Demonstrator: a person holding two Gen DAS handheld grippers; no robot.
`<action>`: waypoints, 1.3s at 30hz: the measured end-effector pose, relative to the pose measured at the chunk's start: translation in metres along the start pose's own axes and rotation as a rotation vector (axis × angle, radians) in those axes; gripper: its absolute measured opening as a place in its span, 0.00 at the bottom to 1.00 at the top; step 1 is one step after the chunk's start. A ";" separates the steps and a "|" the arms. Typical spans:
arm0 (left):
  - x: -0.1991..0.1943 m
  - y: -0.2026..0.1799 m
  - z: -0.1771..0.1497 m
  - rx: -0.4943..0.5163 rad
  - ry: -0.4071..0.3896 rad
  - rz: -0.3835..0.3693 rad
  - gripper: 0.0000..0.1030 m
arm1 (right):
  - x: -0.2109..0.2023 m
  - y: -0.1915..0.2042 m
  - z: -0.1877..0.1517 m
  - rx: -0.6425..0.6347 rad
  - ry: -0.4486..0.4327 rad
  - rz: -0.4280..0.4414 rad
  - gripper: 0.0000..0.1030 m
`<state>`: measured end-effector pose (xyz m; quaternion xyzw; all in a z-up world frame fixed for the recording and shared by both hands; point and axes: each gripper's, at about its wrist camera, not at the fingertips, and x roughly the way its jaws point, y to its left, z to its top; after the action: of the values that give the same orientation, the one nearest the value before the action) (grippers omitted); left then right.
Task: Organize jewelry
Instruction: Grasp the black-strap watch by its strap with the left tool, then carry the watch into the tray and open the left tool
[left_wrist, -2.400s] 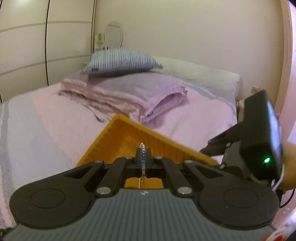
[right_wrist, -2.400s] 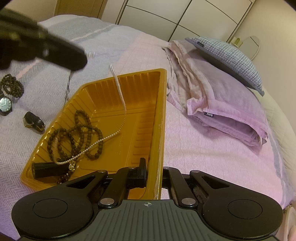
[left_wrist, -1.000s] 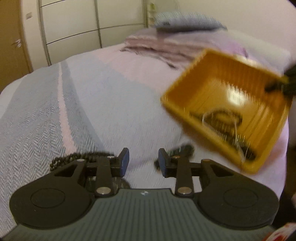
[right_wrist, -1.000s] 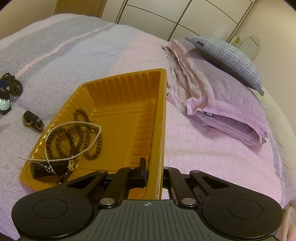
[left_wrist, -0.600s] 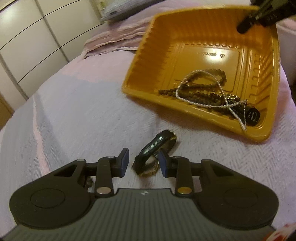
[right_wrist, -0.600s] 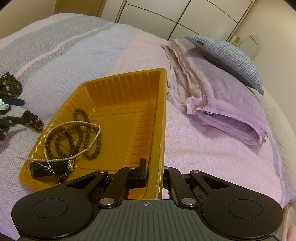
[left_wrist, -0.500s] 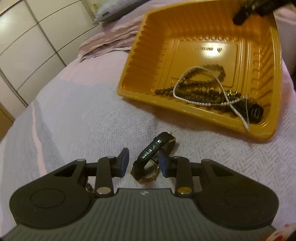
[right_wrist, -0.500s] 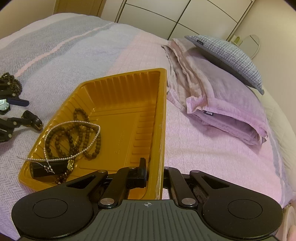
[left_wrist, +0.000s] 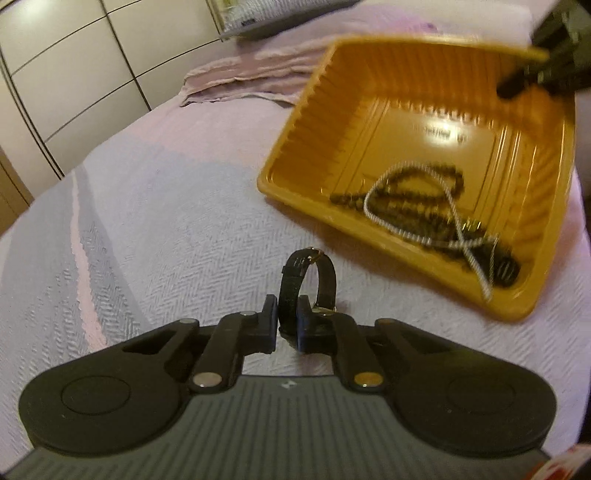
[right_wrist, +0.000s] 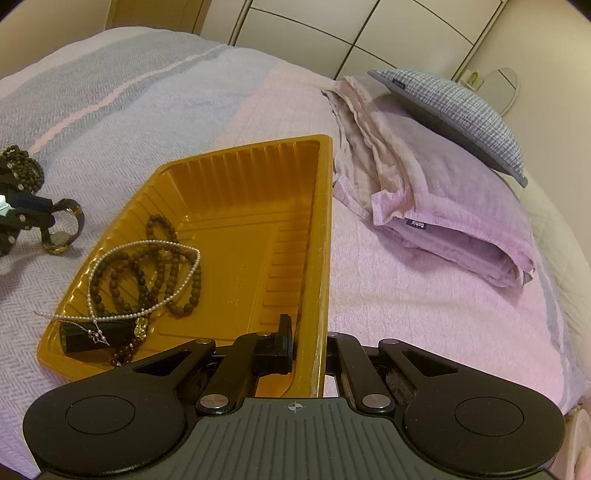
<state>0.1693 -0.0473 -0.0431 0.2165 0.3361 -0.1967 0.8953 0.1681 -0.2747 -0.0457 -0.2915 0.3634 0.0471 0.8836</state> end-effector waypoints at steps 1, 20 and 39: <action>-0.003 0.002 0.002 -0.015 -0.007 -0.001 0.09 | 0.000 0.000 0.000 0.000 0.000 0.000 0.04; -0.048 -0.001 0.048 -0.155 -0.155 -0.139 0.09 | -0.001 0.001 0.001 -0.004 0.000 -0.001 0.04; -0.019 -0.052 0.073 -0.156 -0.118 -0.318 0.09 | -0.001 0.001 0.001 -0.001 0.004 -0.001 0.04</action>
<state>0.1680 -0.1240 0.0064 0.0787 0.3272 -0.3216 0.8851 0.1683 -0.2734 -0.0448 -0.2922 0.3650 0.0464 0.8827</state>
